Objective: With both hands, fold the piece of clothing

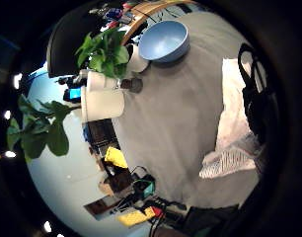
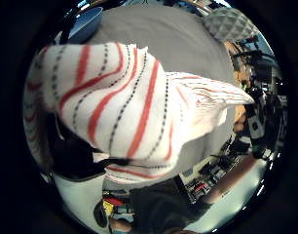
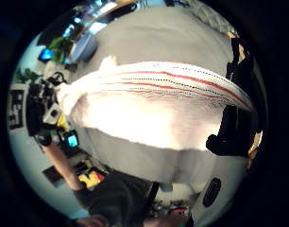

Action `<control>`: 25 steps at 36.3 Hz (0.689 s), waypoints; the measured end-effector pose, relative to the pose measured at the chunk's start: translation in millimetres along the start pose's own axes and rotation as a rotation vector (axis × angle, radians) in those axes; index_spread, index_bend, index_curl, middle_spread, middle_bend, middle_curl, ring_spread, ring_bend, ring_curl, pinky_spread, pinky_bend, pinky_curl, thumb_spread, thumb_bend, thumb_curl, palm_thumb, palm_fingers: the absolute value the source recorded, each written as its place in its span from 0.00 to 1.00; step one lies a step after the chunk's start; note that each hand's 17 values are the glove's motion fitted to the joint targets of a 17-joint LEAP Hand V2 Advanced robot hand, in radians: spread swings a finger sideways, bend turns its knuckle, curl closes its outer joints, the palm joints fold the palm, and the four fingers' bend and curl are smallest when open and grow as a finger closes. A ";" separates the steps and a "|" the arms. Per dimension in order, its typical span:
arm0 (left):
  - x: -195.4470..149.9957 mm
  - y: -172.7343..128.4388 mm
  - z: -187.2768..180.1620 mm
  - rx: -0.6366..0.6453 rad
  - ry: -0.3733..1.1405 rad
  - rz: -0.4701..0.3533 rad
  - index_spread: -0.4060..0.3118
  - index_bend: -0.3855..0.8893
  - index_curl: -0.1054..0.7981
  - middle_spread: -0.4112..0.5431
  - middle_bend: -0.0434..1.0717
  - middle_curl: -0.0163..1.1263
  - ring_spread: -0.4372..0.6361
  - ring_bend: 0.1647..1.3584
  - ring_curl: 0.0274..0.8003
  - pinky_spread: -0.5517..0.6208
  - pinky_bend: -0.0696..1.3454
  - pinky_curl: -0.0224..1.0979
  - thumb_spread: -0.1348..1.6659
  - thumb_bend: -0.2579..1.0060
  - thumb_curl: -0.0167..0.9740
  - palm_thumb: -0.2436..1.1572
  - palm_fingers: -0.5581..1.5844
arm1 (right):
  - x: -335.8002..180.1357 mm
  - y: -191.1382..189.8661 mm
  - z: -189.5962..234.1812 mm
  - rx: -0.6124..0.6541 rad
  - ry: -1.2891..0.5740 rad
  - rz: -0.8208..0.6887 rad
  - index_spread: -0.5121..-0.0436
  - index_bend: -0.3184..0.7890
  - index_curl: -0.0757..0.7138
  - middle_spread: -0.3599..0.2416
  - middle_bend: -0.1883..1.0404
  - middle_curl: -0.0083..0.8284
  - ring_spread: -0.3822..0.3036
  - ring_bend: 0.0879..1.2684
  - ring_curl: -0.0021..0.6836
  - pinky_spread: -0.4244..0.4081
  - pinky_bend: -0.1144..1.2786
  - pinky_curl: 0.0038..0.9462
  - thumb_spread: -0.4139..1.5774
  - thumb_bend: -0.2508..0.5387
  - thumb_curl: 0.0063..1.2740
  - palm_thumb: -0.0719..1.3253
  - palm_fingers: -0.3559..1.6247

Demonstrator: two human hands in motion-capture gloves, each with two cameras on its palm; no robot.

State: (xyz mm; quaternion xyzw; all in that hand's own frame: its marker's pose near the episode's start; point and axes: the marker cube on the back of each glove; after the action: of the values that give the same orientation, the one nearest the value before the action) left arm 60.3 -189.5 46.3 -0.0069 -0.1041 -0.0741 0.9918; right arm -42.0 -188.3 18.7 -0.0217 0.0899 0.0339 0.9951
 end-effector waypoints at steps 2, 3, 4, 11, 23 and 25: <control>2.7 -15.8 9.2 0.093 0.013 -0.024 0.16 0.53 0.67 0.11 0.48 0.55 0.10 0.46 0.60 0.19 0.38 0.44 0.56 0.25 0.66 0.72 0.79 | -3.0 2.7 3.8 0.056 0.006 0.035 0.59 0.44 0.62 0.33 0.46 0.63 0.21 0.44 0.69 0.19 0.48 0.48 0.55 0.30 0.49 0.82 0.79; 3.8 -20.9 11.9 0.141 0.021 -0.028 0.17 0.51 0.66 0.11 0.46 0.54 0.10 0.44 0.59 0.19 0.38 0.44 0.58 0.24 0.66 0.71 0.77 | -3.1 0.1 5.6 0.104 0.003 0.043 0.59 0.43 0.62 0.32 0.45 0.63 0.21 0.45 0.70 0.20 0.48 0.48 0.56 0.30 0.50 0.82 0.79; 3.8 -23.9 13.1 0.186 0.027 -0.036 0.18 0.47 0.65 0.12 0.42 0.53 0.10 0.43 0.58 0.19 0.39 0.44 0.60 0.23 0.64 0.68 0.74 | -2.6 -3.1 6.3 0.160 -0.004 0.044 0.59 0.43 0.62 0.32 0.45 0.63 0.21 0.45 0.70 0.20 0.48 0.48 0.56 0.30 0.50 0.82 0.79; 4.1 -0.4 7.3 0.282 0.125 -0.034 0.27 0.42 0.62 0.20 0.17 0.47 0.17 0.32 0.55 0.24 0.41 0.45 0.73 0.19 0.57 0.58 0.60 | 18.7 4.7 -0.3 0.273 0.001 0.134 0.57 0.33 0.54 0.36 0.40 0.61 0.24 0.44 0.69 0.21 0.49 0.47 0.64 0.31 0.49 0.82 0.71; 38.6 46.3 114.1 -0.049 0.282 0.030 0.31 0.47 0.62 0.30 0.12 0.34 0.28 0.25 0.46 0.33 0.33 0.39 0.82 0.17 0.42 0.39 0.55 | 18.3 60.6 88.7 -0.155 -0.123 0.472 0.63 0.33 0.43 0.45 0.35 0.58 0.32 0.40 0.66 0.31 0.51 0.47 0.76 0.26 0.43 0.66 0.65; 37.9 45.7 128.9 -0.069 0.272 -0.008 0.34 0.46 0.62 0.36 0.12 0.34 0.35 0.25 0.49 0.42 0.29 0.39 0.82 0.16 0.39 0.34 0.44 | 15.2 66.3 101.8 -0.180 -0.156 0.512 0.63 0.34 0.42 0.48 0.32 0.57 0.35 0.38 0.66 0.34 0.51 0.48 0.77 0.24 0.42 0.62 0.60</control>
State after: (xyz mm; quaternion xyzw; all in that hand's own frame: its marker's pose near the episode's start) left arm 77.3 -146.1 180.4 -0.0306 0.0340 -0.0820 0.9956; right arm -13.8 -116.3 113.5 -0.0838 0.0123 0.2937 0.9521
